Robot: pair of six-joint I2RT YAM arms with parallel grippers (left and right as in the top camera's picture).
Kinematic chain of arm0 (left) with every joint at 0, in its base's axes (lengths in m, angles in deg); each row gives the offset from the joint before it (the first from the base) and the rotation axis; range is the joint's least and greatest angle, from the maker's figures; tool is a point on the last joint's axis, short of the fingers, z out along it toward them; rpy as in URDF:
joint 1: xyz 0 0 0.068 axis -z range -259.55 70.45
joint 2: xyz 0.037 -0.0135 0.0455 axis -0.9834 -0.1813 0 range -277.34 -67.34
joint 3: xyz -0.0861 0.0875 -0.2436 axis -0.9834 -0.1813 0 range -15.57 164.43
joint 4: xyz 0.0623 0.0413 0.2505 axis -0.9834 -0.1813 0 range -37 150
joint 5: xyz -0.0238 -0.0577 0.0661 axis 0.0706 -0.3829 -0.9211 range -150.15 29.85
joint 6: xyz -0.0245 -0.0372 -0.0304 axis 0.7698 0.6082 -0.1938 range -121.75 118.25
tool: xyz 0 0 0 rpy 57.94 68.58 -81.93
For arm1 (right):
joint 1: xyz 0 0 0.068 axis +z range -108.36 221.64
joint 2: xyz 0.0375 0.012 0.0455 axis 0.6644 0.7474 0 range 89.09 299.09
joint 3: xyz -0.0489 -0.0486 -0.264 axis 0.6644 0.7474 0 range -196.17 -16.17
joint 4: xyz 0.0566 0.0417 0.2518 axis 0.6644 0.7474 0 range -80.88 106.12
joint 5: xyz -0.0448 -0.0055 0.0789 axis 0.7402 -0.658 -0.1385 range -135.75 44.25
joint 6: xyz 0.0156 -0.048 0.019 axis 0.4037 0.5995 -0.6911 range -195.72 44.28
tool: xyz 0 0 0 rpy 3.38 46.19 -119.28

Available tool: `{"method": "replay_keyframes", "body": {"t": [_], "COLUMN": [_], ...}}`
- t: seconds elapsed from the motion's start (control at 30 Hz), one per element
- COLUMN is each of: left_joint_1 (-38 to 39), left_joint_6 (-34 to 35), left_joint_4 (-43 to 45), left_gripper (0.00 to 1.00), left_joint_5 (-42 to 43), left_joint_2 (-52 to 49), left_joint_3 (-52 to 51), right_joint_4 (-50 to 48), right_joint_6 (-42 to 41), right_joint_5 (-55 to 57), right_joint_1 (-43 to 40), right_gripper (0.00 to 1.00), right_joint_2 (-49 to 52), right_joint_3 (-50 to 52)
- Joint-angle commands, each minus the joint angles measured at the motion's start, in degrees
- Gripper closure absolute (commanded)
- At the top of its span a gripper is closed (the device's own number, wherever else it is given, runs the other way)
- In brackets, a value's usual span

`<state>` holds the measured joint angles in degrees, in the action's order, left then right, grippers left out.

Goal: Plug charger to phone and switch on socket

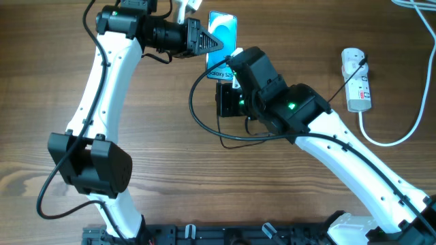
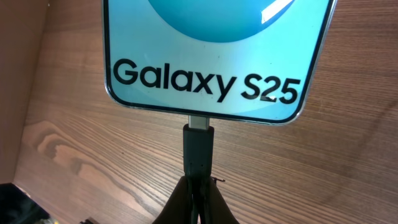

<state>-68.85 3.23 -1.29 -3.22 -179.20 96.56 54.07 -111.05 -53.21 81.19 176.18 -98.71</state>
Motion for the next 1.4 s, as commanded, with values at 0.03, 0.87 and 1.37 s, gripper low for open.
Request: {"method": "replay_keyframes", "body": {"t": [0.03,0.87,1.37], "left_joint_1": [-0.48,-0.46,-0.48], "left_joint_6": [-1.55,-1.55,-1.57], "left_joint_4": [0.31,-1.05,-3.26], "left_gripper": [0.96,0.96,0.96], "left_joint_5": [2.69,2.89,5.16], "left_joint_2": [1.38,1.38,1.38], "left_joint_3": [0.26,0.26,0.26], "right_joint_4": [-0.39,-5.64,-7.82], "right_joint_6": [0.46,0.46,2.38], "right_joint_5": [0.15,-1.31,4.92], "right_joint_1": [-0.42,-1.81,-1.81], "right_gripper": [0.96,0.96,0.88], "right_joint_2": [-0.85,-0.85,-0.83], "right_joint_3": [-0.66,-0.66,-0.66]}}
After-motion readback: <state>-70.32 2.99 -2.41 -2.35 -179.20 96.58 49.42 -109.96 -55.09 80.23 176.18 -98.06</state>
